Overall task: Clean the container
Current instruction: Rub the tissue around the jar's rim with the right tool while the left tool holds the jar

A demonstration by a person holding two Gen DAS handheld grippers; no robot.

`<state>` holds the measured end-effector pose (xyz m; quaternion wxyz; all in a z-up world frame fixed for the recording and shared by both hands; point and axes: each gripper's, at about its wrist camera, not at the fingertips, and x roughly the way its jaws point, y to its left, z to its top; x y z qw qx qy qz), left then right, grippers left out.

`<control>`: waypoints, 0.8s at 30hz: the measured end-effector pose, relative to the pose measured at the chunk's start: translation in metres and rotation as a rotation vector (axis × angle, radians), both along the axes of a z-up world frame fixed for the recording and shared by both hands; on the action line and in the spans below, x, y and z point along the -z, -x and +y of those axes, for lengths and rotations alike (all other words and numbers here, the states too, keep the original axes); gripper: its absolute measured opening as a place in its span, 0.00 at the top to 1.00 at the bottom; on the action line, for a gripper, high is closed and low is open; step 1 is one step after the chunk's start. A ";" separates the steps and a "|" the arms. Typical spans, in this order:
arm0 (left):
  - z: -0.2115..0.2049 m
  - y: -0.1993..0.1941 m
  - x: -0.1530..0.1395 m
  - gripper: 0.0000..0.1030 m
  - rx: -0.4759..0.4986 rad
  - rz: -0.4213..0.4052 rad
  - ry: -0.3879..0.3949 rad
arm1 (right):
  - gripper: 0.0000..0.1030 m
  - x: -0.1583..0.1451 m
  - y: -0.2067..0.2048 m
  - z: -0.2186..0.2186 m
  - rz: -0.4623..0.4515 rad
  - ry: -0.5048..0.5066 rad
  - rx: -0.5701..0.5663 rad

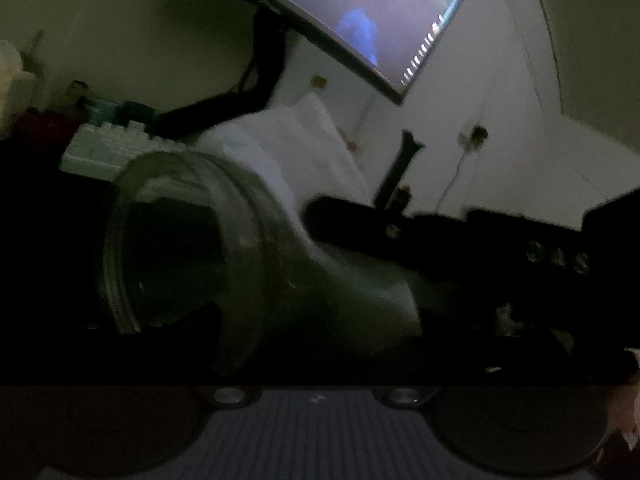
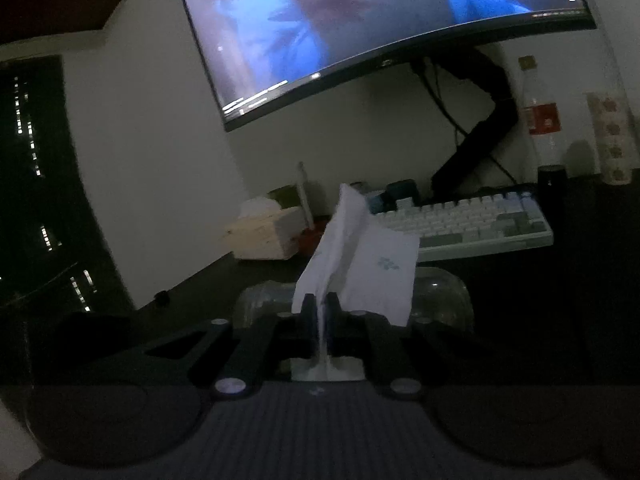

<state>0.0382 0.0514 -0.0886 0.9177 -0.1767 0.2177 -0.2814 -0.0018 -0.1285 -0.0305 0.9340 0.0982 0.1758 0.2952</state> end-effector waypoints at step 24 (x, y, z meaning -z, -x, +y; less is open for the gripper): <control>0.020 -0.008 0.000 0.08 0.212 0.036 0.205 | 0.94 -0.002 -0.004 -0.023 0.021 -0.047 0.060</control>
